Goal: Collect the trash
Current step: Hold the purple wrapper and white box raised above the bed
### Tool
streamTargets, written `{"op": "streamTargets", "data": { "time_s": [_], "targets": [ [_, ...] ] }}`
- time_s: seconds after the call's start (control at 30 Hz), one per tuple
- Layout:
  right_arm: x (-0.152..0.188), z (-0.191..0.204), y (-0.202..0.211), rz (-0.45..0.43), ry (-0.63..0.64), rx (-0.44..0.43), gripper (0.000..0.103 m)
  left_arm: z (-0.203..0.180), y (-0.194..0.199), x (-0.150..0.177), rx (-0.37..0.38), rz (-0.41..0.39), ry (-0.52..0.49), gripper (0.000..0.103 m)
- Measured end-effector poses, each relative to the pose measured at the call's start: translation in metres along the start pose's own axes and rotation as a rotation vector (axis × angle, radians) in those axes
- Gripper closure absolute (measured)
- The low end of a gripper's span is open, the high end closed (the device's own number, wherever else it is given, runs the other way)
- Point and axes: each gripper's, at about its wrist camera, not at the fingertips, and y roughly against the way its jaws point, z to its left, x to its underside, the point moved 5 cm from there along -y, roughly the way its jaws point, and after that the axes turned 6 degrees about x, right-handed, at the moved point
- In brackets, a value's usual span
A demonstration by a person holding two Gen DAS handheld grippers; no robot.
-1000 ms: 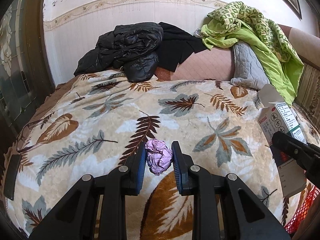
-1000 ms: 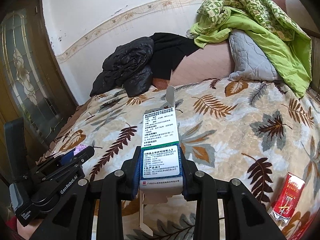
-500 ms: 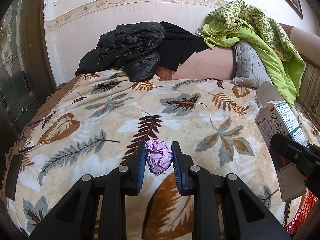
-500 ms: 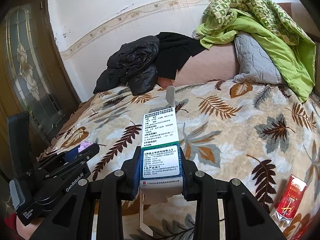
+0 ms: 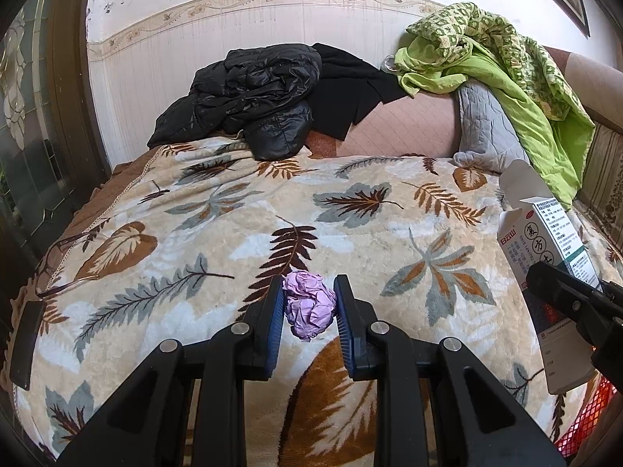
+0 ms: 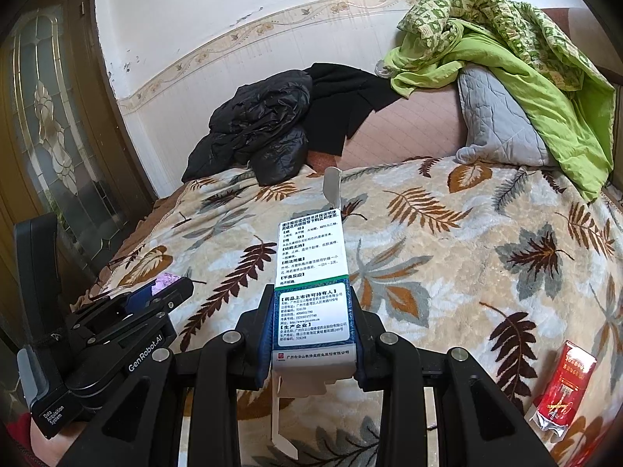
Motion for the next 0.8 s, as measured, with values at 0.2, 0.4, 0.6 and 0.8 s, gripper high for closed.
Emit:
{"op": "streamTargets", "data": {
  "time_s": [0.2, 0.4, 0.6, 0.8],
  "targets": [
    [-0.0006, 0.0003, 0.0005, -0.002, 0.002, 0.002, 0.069, 0.0012, -0.0003, -0.0002, 0.000, -0.001, -0.003, 0.079],
    [-0.0010, 0.0003, 0.0006, -0.003, 0.002, 0.002, 0.069, 0.0017, -0.0001, -0.0003, -0.001, -0.001, -0.001, 0.079],
    [-0.0013, 0.0001, 0.0011, -0.003, 0.001, 0.002, 0.069, 0.0017, -0.0004, -0.0001, 0.000, -0.002, -0.003, 0.079],
    [-0.0012, -0.0015, 0.0021, 0.000, 0.003, 0.002, 0.069, 0.0033, -0.0009, -0.0004, 0.002, 0.000, 0.002, 0.079]
  ]
}}
